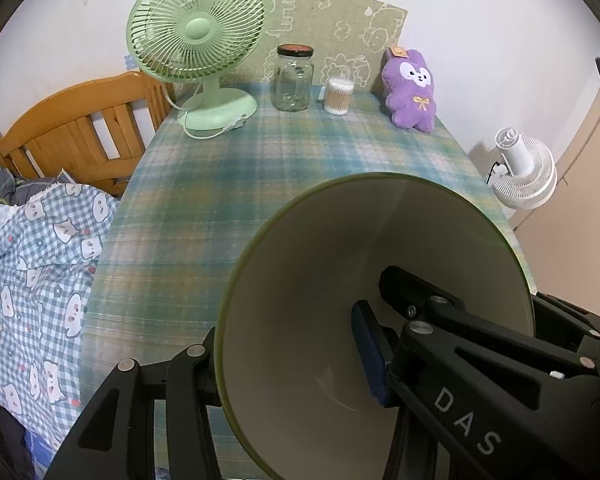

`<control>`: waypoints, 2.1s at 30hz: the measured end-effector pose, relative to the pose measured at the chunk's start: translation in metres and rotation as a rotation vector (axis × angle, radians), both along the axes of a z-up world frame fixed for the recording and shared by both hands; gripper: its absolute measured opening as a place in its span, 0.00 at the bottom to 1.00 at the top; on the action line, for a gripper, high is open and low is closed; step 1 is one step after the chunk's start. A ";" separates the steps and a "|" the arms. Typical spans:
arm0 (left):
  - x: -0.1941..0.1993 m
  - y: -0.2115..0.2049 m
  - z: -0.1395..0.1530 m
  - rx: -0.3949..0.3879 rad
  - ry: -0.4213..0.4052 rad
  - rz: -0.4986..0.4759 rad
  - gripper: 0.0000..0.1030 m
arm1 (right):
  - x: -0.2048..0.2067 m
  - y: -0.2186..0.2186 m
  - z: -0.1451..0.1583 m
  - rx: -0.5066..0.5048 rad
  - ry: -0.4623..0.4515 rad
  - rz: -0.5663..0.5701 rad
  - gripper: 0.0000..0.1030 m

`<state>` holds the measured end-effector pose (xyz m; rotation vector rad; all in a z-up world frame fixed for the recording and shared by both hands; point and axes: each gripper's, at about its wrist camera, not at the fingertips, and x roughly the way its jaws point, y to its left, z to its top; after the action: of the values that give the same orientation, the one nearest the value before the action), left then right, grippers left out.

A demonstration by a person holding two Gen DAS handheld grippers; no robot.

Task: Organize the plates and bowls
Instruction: 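Move the grey bowl over the plate stack with both grippers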

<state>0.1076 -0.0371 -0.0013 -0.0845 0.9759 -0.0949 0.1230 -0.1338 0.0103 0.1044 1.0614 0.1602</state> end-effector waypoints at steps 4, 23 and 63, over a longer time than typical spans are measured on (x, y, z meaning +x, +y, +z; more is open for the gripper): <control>0.001 -0.018 0.002 -0.001 -0.003 -0.001 0.49 | 0.001 -0.017 0.003 -0.001 -0.004 -0.002 0.47; 0.022 -0.101 -0.012 -0.020 0.060 -0.020 0.49 | 0.021 -0.105 -0.012 -0.018 0.053 -0.030 0.47; 0.026 -0.134 -0.040 0.038 0.144 0.068 0.65 | 0.038 -0.133 -0.048 -0.055 0.135 0.068 0.49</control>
<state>0.1336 -0.1714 -0.0412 -0.0900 1.1168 -0.0077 0.1611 -0.2666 -0.0373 0.0297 1.2042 0.1872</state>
